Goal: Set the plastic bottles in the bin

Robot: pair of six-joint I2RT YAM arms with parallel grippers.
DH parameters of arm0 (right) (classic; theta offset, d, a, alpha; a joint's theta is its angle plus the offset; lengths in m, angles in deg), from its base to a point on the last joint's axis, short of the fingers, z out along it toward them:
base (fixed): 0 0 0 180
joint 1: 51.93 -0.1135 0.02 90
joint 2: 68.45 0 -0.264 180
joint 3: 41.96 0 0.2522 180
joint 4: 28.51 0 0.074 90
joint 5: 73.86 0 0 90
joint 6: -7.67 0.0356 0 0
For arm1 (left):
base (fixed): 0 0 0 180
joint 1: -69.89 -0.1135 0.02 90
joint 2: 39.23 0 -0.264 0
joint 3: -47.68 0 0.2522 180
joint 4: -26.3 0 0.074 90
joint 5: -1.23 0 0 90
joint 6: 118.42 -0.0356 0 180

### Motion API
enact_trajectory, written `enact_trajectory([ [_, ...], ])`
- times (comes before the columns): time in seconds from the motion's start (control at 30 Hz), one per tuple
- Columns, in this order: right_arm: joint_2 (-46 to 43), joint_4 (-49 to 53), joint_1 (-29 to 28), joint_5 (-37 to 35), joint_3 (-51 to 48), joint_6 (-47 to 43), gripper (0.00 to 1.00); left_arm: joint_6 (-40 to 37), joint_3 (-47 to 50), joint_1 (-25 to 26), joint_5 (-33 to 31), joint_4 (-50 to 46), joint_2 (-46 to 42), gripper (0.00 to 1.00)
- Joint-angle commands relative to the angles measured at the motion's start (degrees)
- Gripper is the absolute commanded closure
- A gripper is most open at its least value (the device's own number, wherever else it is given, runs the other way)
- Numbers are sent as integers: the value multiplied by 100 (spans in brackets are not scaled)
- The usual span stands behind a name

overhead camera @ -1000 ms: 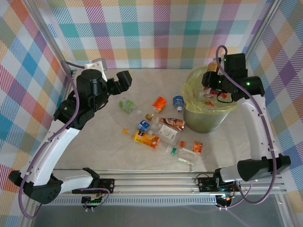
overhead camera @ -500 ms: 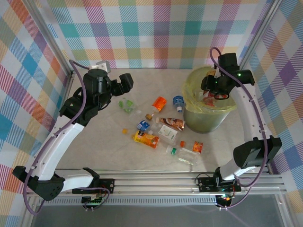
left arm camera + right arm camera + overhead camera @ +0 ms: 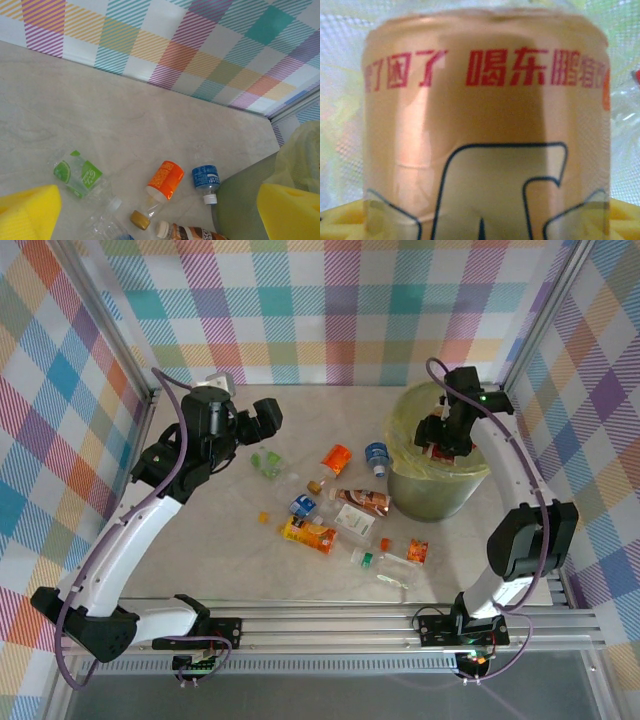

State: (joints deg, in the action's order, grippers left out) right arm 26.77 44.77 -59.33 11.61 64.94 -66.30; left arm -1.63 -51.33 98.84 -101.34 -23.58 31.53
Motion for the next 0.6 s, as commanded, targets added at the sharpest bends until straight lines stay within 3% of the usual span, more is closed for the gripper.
enact_trajectory([
  [0.0,130,-147,37,-82,-119,23,30,99,75,-78,93,-97,5,0],
  [0.57,720,-428,37,-138,-406,22,8,147,160,-171,264,-227,128,0],
])
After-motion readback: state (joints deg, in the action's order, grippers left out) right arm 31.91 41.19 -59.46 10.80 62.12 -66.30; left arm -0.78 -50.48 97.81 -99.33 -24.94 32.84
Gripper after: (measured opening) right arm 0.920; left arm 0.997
